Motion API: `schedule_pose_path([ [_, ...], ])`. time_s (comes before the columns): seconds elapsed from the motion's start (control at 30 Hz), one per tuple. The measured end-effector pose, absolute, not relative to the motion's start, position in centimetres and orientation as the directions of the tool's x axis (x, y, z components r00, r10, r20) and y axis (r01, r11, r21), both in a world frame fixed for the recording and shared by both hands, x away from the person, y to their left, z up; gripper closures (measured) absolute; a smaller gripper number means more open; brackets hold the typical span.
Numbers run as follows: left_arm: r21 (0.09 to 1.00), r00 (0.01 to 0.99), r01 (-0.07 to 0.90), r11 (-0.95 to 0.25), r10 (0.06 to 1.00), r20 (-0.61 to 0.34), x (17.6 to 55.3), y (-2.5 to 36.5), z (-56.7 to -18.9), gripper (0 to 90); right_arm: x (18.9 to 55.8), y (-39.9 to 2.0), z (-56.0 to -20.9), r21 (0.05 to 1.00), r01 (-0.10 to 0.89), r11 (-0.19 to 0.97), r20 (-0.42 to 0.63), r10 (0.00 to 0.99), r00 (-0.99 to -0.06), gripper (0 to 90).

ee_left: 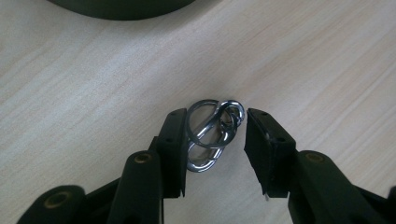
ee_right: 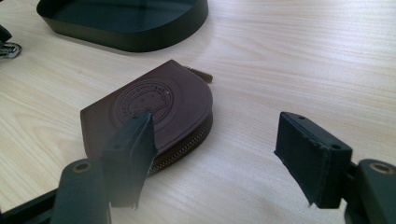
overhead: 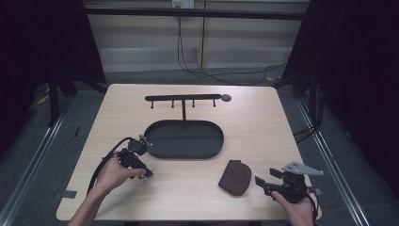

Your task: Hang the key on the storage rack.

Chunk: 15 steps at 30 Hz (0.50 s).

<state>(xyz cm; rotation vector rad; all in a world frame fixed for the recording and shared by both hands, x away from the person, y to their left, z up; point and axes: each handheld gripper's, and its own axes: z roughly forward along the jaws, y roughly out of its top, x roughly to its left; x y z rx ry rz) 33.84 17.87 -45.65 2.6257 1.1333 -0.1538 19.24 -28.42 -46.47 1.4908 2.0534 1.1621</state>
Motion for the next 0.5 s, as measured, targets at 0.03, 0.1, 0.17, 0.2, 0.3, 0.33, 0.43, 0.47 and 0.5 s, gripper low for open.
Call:
schedule_pose_path([
  [0.03, 0.208, 0.687, 0.726, -0.655, 0.697, -0.206, 33.88, 17.86, -45.73, 59.8, 19.23, -28.42, -46.47, 0.778, 0.619, 0.110, 0.179, 0.905, -0.386, 28.4],
  [0.1, 0.193, 0.685, 0.729, -0.657, 0.701, -0.198, 34.01, 17.89, -45.80, 59.7, 19.24, -28.42, -46.48, 0.777, 0.619, 0.110, 0.179, 0.905, -0.386, 28.4],
  [0.17, 0.192, 0.686, 0.728, -0.658, 0.699, -0.201, 34.03, 17.82, -45.95, 59.9, 19.24, -28.42, -46.48, 0.777, 0.619, 0.111, 0.179, 0.905, -0.386, 28.4],
  [0.2, 0.193, 0.686, 0.727, -0.658, 0.700, -0.199, 34.04, 17.80, -45.98, 59.9, 19.24, -28.42, -46.48, 0.777, 0.619, 0.111, 0.178, 0.905, -0.387, 28.4],
  [0.3, 0.190, 0.691, 0.722, -0.665, 0.695, -0.199, 34.12, 17.62, -46.17, 60.6, 19.24, -28.41, -46.48, 0.777, 0.619, 0.111, 0.178, 0.905, -0.387, 28.4],
  [0.33, 0.184, 0.692, 0.722, -0.667, 0.694, -0.199, 34.14, 17.53, -46.27, 61.0, 19.24, -28.41, -46.48, 0.777, 0.619, 0.112, 0.178, 0.905, -0.387, 28.4],
  [0.43, 0.180, 0.694, 0.720, -0.670, 0.692, -0.197, 34.16, 17.24, -46.55, 61.5, 19.23, -28.41, -46.47, 0.778, 0.619, 0.112, 0.178, 0.905, -0.387, 28.4],
  [0.47, 0.180, 0.696, 0.718, -0.672, 0.691, -0.196, 34.17, 17.17, -46.53, 61.6, 19.23, -28.41, -46.47, 0.778, 0.619, 0.112, 0.178, 0.905, -0.387, 28.4],
  [0.5, 0.181, 0.696, 0.718, -0.672, 0.691, -0.195, 34.17, 17.11, -46.53, 61.7, 19.23, -28.41, -46.48, 0.777, 0.619, 0.112, 0.178, 0.905, -0.387, 28.4],
])
